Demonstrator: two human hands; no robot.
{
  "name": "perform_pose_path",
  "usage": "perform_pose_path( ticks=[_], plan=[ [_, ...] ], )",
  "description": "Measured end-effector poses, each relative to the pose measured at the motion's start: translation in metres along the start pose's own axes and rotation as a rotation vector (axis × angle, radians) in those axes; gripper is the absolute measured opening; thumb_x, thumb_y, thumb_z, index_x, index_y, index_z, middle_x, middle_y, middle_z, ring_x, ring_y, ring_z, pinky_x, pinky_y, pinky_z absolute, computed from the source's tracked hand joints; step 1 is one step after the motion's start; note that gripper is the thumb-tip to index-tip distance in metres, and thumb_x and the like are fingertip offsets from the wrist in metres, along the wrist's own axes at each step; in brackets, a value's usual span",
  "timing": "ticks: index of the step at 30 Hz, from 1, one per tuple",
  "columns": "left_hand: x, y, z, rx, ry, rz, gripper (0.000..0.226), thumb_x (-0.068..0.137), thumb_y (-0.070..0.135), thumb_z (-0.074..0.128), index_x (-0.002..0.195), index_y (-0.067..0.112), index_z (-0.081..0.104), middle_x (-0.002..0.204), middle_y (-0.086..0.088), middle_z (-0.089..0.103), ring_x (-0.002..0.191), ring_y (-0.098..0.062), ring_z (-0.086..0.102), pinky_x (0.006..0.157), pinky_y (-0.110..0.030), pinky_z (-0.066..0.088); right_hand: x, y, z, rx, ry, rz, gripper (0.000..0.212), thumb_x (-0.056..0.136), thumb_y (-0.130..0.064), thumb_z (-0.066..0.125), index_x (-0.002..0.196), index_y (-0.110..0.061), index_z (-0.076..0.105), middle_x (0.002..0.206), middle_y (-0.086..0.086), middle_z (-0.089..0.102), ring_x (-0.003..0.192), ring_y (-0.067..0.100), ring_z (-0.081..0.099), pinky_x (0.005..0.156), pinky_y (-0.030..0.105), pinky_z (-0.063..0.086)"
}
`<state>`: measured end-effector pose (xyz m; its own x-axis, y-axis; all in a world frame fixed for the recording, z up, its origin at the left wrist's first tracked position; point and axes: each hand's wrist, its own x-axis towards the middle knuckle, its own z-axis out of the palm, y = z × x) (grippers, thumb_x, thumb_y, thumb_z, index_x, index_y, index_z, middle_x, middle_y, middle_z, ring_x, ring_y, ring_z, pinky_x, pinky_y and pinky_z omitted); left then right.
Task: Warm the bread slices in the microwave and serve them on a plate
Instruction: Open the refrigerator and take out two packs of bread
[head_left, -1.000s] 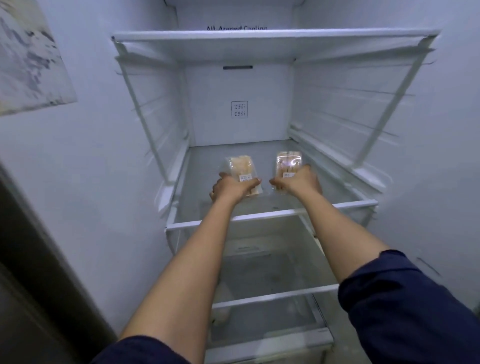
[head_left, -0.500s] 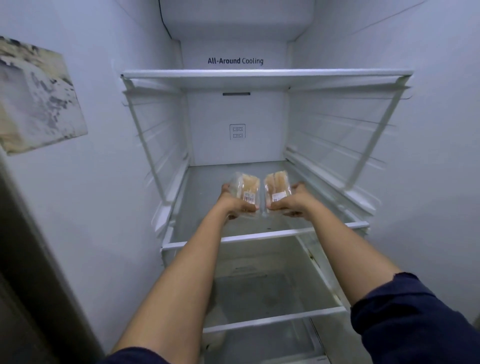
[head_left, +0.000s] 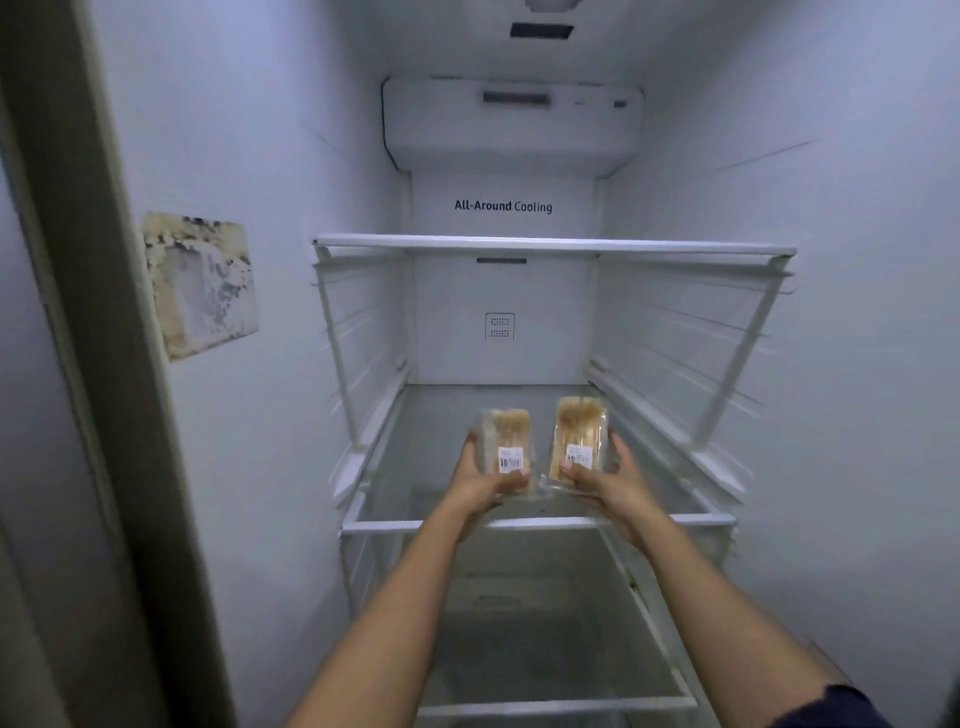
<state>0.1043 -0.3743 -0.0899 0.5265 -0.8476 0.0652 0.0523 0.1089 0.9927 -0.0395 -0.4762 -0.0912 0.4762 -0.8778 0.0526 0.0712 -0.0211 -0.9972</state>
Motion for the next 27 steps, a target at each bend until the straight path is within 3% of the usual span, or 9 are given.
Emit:
perform_pose_path(
  ticks=[3, 8, 12, 16, 19, 22, 24, 27],
  plan=[
    [-0.021, 0.0, 0.0, -0.103, 0.021, 0.077, 0.1, 0.073, -0.007, 0.071, 0.148, 0.03, 0.015, 0.14, -0.01, 0.045, 0.11, -0.027, 0.058, 0.073, -0.028, 0.057, -0.023, -0.01, 0.0, 0.018, 0.021, -0.098, 0.101, 0.069, -0.013, 0.081, 0.148, -0.03, 0.02, 0.138, 0.007, 0.049, 0.11, 0.027, 0.059, 0.09, 0.044, 0.052],
    [-0.068, 0.016, -0.002, -0.148, -0.039, 0.179, 0.106, 0.068, -0.002, 0.076, 0.147, 0.035, 0.016, 0.149, -0.015, 0.034, 0.116, -0.03, 0.056, 0.077, -0.031, 0.058, -0.075, -0.026, -0.001, -0.005, 0.024, -0.279, 0.103, 0.065, -0.018, 0.082, 0.147, -0.032, 0.023, 0.14, 0.01, 0.047, 0.117, 0.031, 0.055, 0.092, 0.049, 0.051],
    [-0.12, 0.035, -0.004, -0.091, -0.034, 0.269, 0.108, 0.065, 0.004, 0.079, 0.145, 0.041, 0.016, 0.15, -0.012, 0.033, 0.119, -0.03, 0.053, 0.091, -0.044, 0.053, -0.131, -0.04, -0.004, 0.037, -0.013, -0.347, 0.104, 0.057, -0.026, 0.081, 0.144, -0.036, 0.025, 0.137, 0.011, 0.05, 0.117, 0.032, 0.056, 0.093, 0.054, 0.049],
    [-0.197, 0.051, -0.007, -0.081, -0.004, 0.378, 0.102, 0.071, -0.004, 0.074, 0.147, 0.035, 0.017, 0.146, -0.008, 0.037, 0.109, -0.021, 0.058, 0.078, -0.03, 0.058, -0.2, -0.047, -0.006, 0.096, -0.05, -0.426, 0.092, 0.061, -0.015, 0.08, 0.134, -0.043, 0.032, 0.131, 0.008, 0.056, 0.113, 0.028, 0.059, 0.093, 0.051, 0.05],
    [-0.259, 0.054, -0.017, -0.103, 0.014, 0.401, 0.104, 0.07, -0.004, 0.074, 0.147, 0.035, 0.017, 0.144, -0.005, 0.038, 0.108, -0.017, 0.059, 0.083, -0.034, 0.057, -0.257, -0.048, -0.005, 0.074, -0.074, -0.478, 0.092, 0.069, -0.006, 0.078, 0.145, -0.028, 0.031, 0.13, 0.003, 0.055, 0.109, 0.019, 0.061, 0.085, 0.039, 0.056],
    [-0.321, 0.049, -0.036, -0.097, 0.037, 0.403, 0.106, 0.063, 0.009, 0.079, 0.145, 0.041, 0.019, 0.143, -0.006, 0.042, 0.121, -0.025, 0.054, 0.095, -0.048, 0.05, -0.314, -0.047, 0.0, 0.092, -0.131, -0.466, 0.091, 0.069, -0.003, 0.076, 0.143, -0.03, 0.03, 0.118, -0.005, 0.058, 0.095, 0.006, 0.065, 0.073, 0.027, 0.059],
    [-0.362, 0.049, -0.053, -0.14, 0.069, 0.423, 0.104, 0.062, 0.008, 0.079, 0.144, 0.04, 0.023, 0.141, -0.005, 0.045, 0.12, -0.025, 0.054, 0.095, -0.05, 0.049, -0.349, -0.048, 0.007, 0.111, -0.202, -0.468, 0.09, 0.069, -0.001, 0.075, 0.141, -0.031, 0.031, 0.117, -0.003, 0.06, 0.092, 0.008, 0.067, 0.068, 0.025, 0.058],
    [-0.422, 0.048, -0.083, -0.134, 0.105, 0.45, 0.105, 0.059, 0.01, 0.085, 0.144, 0.037, 0.028, 0.136, -0.003, 0.053, 0.118, -0.025, 0.057, 0.093, -0.052, 0.05, -0.395, -0.045, 0.027, 0.161, -0.369, -0.436, 0.091, 0.07, 0.0, 0.073, 0.141, -0.032, 0.027, 0.125, 0.008, 0.056, 0.102, 0.02, 0.065, 0.072, 0.03, 0.058]
  ],
)
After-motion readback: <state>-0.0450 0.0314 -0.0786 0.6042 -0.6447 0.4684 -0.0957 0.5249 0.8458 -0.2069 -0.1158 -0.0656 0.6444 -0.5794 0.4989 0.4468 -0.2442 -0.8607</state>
